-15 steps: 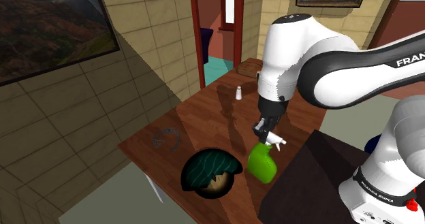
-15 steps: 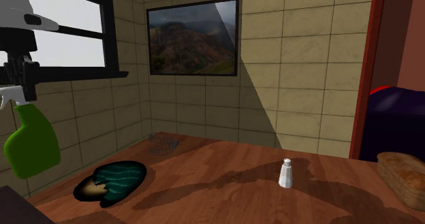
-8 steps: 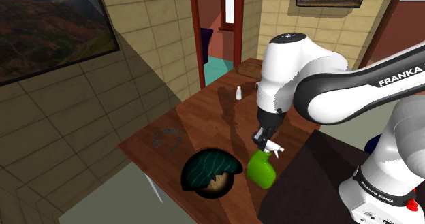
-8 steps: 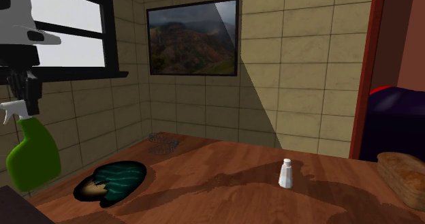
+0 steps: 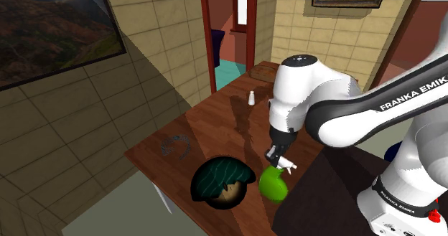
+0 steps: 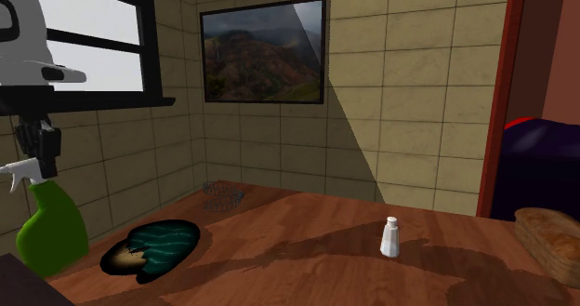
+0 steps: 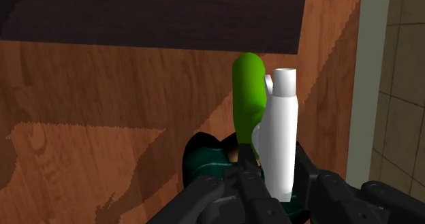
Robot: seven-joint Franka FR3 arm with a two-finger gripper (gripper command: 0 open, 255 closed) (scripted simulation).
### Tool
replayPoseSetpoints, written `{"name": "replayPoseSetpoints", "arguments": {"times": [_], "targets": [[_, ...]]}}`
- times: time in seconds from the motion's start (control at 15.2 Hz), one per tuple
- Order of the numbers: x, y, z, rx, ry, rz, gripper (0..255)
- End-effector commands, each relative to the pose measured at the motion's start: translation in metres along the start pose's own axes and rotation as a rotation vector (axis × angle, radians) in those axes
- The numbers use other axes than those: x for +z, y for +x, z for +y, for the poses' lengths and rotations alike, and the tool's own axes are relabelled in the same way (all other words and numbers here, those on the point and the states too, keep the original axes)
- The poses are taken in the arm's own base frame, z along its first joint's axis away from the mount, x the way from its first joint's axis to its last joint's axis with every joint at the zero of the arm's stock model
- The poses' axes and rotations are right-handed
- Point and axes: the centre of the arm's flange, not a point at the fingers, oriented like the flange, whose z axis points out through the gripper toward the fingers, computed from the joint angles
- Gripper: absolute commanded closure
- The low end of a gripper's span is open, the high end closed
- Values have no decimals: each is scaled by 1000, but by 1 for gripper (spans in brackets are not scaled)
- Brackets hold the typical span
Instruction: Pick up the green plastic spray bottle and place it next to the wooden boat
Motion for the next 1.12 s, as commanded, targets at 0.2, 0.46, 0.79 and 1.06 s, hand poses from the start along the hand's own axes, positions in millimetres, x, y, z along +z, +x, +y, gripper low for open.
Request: {"name": "replayPoseSetpoints", "arguments": {"times": [0.2, 0.46, 0.79, 1.06], "targets": [[27, -1, -1, 0, 0, 1, 255], [48, -1, -1, 0, 0, 1, 255], [75, -2, -1, 0, 0, 1, 255], [95, -3, -1, 0, 0, 1, 255]]}}
